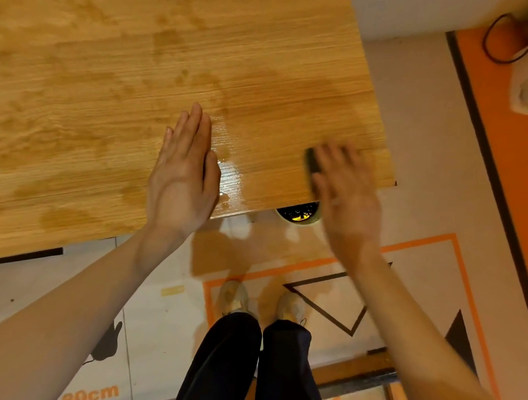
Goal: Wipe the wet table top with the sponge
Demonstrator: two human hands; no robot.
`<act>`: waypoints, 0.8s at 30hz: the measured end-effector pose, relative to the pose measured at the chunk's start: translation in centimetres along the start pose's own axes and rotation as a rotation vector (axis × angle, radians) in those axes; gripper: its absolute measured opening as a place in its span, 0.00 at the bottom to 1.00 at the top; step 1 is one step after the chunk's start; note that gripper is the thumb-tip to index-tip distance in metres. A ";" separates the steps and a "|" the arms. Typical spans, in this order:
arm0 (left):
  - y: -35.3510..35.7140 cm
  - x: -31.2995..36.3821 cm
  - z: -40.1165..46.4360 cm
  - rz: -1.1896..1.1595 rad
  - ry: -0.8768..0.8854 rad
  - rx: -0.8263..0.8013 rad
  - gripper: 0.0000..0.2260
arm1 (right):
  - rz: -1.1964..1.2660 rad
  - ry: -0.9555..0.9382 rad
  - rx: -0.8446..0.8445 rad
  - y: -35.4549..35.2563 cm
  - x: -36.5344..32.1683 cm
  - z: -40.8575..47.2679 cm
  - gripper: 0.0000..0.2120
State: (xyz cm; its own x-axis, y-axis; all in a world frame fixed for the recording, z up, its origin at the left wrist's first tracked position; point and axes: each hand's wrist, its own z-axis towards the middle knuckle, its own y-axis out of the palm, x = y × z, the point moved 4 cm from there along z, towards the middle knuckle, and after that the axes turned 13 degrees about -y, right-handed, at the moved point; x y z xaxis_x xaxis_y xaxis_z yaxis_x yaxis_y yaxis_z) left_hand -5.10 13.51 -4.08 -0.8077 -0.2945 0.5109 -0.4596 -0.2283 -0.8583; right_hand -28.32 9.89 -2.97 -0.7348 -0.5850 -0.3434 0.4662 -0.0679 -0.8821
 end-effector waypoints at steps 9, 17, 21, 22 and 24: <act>0.0 0.1 0.3 0.082 -0.042 -0.047 0.24 | 0.114 0.108 0.021 2.7 -7.4 1.0 0.19; -0.1 0.3 0.2 0.090 -0.063 -0.033 0.24 | 0.282 0.063 -0.020 -1.4 1.3 -1.3 0.18; 0.0 0.1 0.1 0.105 -0.067 -0.020 0.24 | 0.346 0.163 0.048 -1.0 -0.3 -1.3 0.19; 0.0 0.1 0.1 0.111 -0.067 -0.019 0.24 | 0.371 0.075 0.028 -0.1 -2.2 -0.9 0.18; 0.0 0.3 0.0 0.125 -0.056 -0.022 0.24 | 0.392 -0.171 -0.021 1.6 -5.8 -0.6 0.15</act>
State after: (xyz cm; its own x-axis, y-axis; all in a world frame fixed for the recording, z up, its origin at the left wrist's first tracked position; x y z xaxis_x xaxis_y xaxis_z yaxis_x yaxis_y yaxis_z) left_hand -5.34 13.44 -3.96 -0.8376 -0.3707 0.4012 -0.3652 -0.1662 -0.9160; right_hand -23.60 13.70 -2.59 -0.4106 -0.6892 -0.5970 0.6825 0.2019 -0.7024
